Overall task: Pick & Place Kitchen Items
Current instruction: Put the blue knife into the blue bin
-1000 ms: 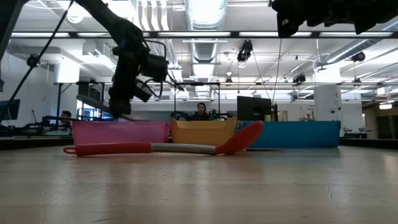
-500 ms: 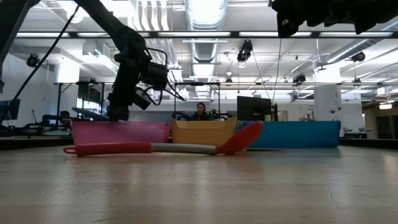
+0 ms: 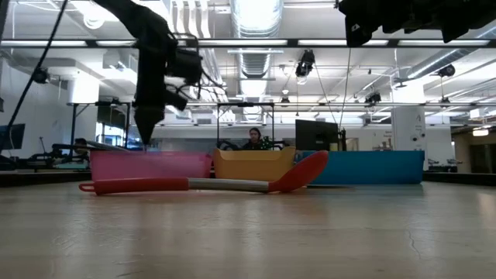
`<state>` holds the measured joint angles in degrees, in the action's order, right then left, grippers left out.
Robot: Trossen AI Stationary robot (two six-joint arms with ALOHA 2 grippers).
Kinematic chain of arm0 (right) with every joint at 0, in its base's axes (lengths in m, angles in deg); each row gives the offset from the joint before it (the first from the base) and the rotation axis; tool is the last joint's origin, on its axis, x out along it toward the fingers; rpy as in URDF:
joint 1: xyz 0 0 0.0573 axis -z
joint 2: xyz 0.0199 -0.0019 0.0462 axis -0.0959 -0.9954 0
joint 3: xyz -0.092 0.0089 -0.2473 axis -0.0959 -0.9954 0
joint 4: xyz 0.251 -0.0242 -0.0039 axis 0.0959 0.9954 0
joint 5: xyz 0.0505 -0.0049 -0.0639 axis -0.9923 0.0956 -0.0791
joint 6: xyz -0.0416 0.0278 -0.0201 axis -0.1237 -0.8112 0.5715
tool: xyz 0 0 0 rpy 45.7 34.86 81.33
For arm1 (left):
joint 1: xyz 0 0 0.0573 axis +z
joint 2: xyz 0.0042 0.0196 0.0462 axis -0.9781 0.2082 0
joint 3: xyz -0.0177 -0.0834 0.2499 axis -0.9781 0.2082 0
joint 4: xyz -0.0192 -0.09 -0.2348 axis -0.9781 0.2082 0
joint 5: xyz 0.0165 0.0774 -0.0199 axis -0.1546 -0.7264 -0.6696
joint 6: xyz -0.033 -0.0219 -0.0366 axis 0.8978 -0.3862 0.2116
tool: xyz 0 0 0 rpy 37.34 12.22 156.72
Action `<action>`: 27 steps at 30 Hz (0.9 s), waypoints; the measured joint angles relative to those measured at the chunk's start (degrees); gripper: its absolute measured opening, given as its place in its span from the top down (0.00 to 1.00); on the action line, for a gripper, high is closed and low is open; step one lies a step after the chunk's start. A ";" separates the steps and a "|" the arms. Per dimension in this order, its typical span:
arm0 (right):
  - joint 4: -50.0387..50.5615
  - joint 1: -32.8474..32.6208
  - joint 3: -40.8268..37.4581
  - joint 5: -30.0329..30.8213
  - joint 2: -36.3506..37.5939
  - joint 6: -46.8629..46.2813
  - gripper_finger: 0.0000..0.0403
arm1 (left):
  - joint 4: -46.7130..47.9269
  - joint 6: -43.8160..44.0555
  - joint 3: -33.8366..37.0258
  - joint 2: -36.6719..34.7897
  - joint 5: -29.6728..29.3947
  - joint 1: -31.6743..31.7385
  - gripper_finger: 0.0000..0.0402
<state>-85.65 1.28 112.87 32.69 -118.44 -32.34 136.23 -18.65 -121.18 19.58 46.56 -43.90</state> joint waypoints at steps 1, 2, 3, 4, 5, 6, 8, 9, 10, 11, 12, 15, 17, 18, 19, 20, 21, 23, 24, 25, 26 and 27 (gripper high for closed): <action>0.00 0.00 0.00 0.00 0.00 0.00 0.98 | 0.10 0.32 -0.15 -1.14 2.64 -0.08 0.53; 0.00 0.00 -0.01 0.00 0.00 0.00 0.98 | -0.02 0.81 -0.23 -2.29 5.66 -0.16 0.53; 0.00 0.00 0.00 0.00 0.00 0.00 0.98 | -0.07 1.46 -0.31 -3.49 8.51 -0.28 0.53; 0.00 0.00 0.00 0.00 0.00 0.00 0.98 | -0.01 2.09 -0.39 -4.70 11.04 -0.43 0.53; 0.00 0.00 0.00 0.00 0.00 0.00 0.98 | -0.03 2.99 -0.50 -6.05 13.24 -0.55 0.53; 0.00 0.00 0.00 0.00 0.00 0.00 0.98 | -0.15 4.22 -0.52 -7.45 15.28 -0.74 0.53; 0.00 0.00 0.00 0.00 0.00 0.00 0.98 | -0.56 7.64 -0.52 -10.23 18.11 -1.45 0.53; 0.00 -0.02 0.00 0.00 0.00 0.00 0.98 | -1.04 9.35 -0.44 -11.67 19.62 -1.84 0.53; 0.00 -0.04 -0.01 -0.01 0.00 0.00 0.98 | -1.59 10.68 -0.21 -13.02 20.81 -2.44 0.53; 0.00 -0.04 0.00 0.00 0.00 0.00 0.98 | -1.85 11.56 -0.04 -14.35 21.97 -3.17 0.53; 0.00 -0.04 0.00 -0.01 0.00 -0.01 0.98 | -2.12 12.36 0.09 -15.64 22.59 -4.11 0.53; -0.16 -0.04 -0.02 0.00 0.00 0.00 0.98 | -5.01 14.28 1.04 -19.34 23.02 -8.33 0.54; -0.60 -0.07 -0.02 -0.01 -0.02 0.00 0.98 | -8.67 14.69 2.27 -21.62 23.05 -11.97 0.54; -0.72 -0.17 -0.02 0.00 -0.02 0.15 0.98 | -11.18 14.72 3.06 -22.70 23.03 -14.09 0.54; -0.74 -0.17 -0.02 0.05 -0.02 0.53 0.98 | -13.84 14.72 4.01 -23.77 22.99 -16.21 0.54; -0.71 -0.25 -0.02 0.33 -0.02 1.04 0.98 | -16.96 14.72 5.23 -24.89 22.92 -18.56 0.54; -0.63 -0.46 -0.01 0.98 -0.02 1.25 0.98 | -20.01 14.71 6.51 -25.90 22.72 -20.87 0.54; -0.56 -1.04 0.00 3.20 -0.22 1.39 0.98 | -26.94 14.47 9.56 -27.90 20.94 -25.54 0.54; -0.61 -1.46 -0.02 4.49 -0.50 1.82 0.98 | -30.62 14.14 11.22 -28.80 19.42 -27.80 0.54; -0.54 -1.84 -0.02 6.08 -0.76 2.60 0.98 | -34.20 13.78 12.98 -29.61 17.51 -30.14 0.54; -0.39 -2.27 0.03 7.84 -1.13 3.41 0.98 | -37.67 13.46 14.71 -30.38 15.42 -32.36 0.54; -0.12 -2.83 0.37 9.66 -1.74 4.02 0.98 | -40.97 13.07 16.56 -31.04 13.00 -34.37 0.54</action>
<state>-85.77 -1.55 113.24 42.35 -120.18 -28.32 95.26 -5.59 -104.62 -11.46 59.56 -78.28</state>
